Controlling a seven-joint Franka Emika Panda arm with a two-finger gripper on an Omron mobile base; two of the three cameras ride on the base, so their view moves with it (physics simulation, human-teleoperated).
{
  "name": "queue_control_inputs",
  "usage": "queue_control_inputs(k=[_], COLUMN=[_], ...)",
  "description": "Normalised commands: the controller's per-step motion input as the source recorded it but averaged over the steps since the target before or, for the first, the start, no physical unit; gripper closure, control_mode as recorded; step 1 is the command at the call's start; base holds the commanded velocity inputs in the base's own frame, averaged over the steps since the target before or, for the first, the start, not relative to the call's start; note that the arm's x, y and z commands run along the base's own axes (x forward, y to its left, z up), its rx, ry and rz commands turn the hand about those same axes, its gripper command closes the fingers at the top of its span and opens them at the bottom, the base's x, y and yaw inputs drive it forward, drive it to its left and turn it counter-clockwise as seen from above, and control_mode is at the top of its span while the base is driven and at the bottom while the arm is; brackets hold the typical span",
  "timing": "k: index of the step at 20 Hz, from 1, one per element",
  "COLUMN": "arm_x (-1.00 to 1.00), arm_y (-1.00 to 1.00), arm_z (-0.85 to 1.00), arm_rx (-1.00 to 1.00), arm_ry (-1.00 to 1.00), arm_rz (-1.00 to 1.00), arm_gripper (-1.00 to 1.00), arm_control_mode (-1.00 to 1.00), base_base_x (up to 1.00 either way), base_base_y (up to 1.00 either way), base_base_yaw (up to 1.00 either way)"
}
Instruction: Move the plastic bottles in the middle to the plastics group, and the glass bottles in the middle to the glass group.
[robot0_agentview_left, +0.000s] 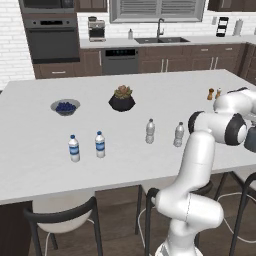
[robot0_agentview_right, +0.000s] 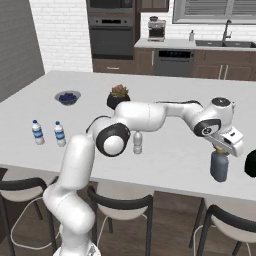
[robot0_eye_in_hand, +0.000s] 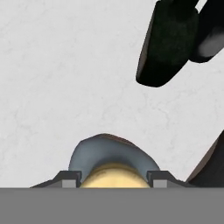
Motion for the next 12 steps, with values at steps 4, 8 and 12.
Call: queue_control_inputs(k=[4,8,12], arm_x=[-0.03,-0.03,-0.03], arm_y=[-0.03,0.0,0.05], arm_z=[-0.51,-0.19,0.32], arm_rx=[0.0,0.0,0.09], arm_ry=[0.0,-0.01,-0.08], arm_rz=[0.0,0.0,0.01], arm_gripper=[-1.0,-1.0,-1.0], arm_control_mode=[-1.0,-1.0,-1.0], base_base_x=[0.0,0.0,0.0], base_base_y=[0.0,0.0,0.0], base_base_yaw=[0.0,0.0,0.0])
